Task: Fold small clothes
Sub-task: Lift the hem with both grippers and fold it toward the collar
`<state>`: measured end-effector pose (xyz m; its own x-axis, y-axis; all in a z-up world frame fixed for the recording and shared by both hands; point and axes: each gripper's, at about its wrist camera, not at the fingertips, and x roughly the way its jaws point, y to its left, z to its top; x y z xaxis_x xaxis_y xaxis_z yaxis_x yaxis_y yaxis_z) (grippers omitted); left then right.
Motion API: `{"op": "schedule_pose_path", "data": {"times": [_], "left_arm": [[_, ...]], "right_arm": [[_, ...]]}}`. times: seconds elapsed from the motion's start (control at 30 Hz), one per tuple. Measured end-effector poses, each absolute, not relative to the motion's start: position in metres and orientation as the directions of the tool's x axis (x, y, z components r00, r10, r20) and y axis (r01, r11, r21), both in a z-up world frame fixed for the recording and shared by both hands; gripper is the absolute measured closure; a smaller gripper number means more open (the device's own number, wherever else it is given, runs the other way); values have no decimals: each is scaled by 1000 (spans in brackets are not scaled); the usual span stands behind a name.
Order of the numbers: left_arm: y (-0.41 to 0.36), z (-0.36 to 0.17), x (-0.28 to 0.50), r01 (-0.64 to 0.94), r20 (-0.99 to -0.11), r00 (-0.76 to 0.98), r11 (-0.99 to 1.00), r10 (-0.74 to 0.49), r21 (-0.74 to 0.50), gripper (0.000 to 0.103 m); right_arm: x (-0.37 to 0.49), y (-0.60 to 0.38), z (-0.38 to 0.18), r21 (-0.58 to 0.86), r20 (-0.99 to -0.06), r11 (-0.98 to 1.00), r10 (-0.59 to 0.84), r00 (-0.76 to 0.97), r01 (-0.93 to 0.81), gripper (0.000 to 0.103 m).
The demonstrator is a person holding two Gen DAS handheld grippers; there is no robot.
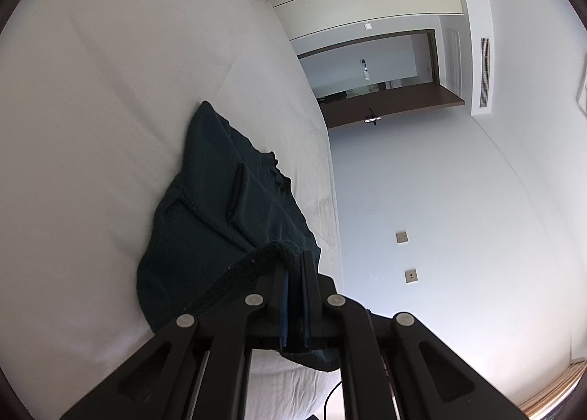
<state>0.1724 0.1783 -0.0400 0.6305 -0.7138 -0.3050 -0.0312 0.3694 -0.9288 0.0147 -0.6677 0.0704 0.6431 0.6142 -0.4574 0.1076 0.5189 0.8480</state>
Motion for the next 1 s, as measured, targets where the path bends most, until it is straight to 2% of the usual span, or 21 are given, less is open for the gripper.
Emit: {"op": "schedule_pose_path", "data": {"times": [0.33, 0.6, 0.67, 0.7, 0.73, 0.77, 0.8, 0.83, 0.87, 1.0], "left_arm": [[171, -56, 300, -95, -366, 641, 404, -675, -910, 98], [164, -101, 365, -166, -464, 620, 473, -633, -865, 97], [163, -117, 371, -181, -469, 607, 464, -641, -867, 95], [165, -123, 371, -195, -472, 609, 457, -637, -868, 89], [168, -128, 369, -200, -460, 614, 438, -641, -877, 69], [172, -130, 364, -195, -439, 625, 416, -646, -888, 50], [175, -130, 360, -190, -424, 639, 403, -642, -895, 45], [178, -128, 354, -187, -424, 652, 409, -629, -893, 44], [179, -126, 349, -182, -428, 654, 419, -624, -890, 44], [165, -112, 328, -140, -461, 644, 499, -610, -855, 44]], "right_arm": [[158, -661, 54, 807, -518, 568, 544, 660, 165, 96], [250, -666, 4, 746, -608, 609, 459, 648, 269, 96], [264, -668, -11, 747, -617, 593, 450, 645, 301, 94], [272, -668, -18, 729, -646, 597, 436, 627, 335, 93], [276, -667, -23, 719, -658, 604, 431, 618, 344, 84], [277, -666, -24, 729, -643, 602, 437, 629, 326, 68], [275, -664, -23, 740, -622, 601, 440, 648, 301, 55], [273, -664, -19, 745, -604, 606, 434, 669, 280, 40], [272, -664, -15, 738, -601, 616, 415, 683, 275, 32], [264, -665, -2, 719, -608, 643, 397, 688, 264, 31]]}}
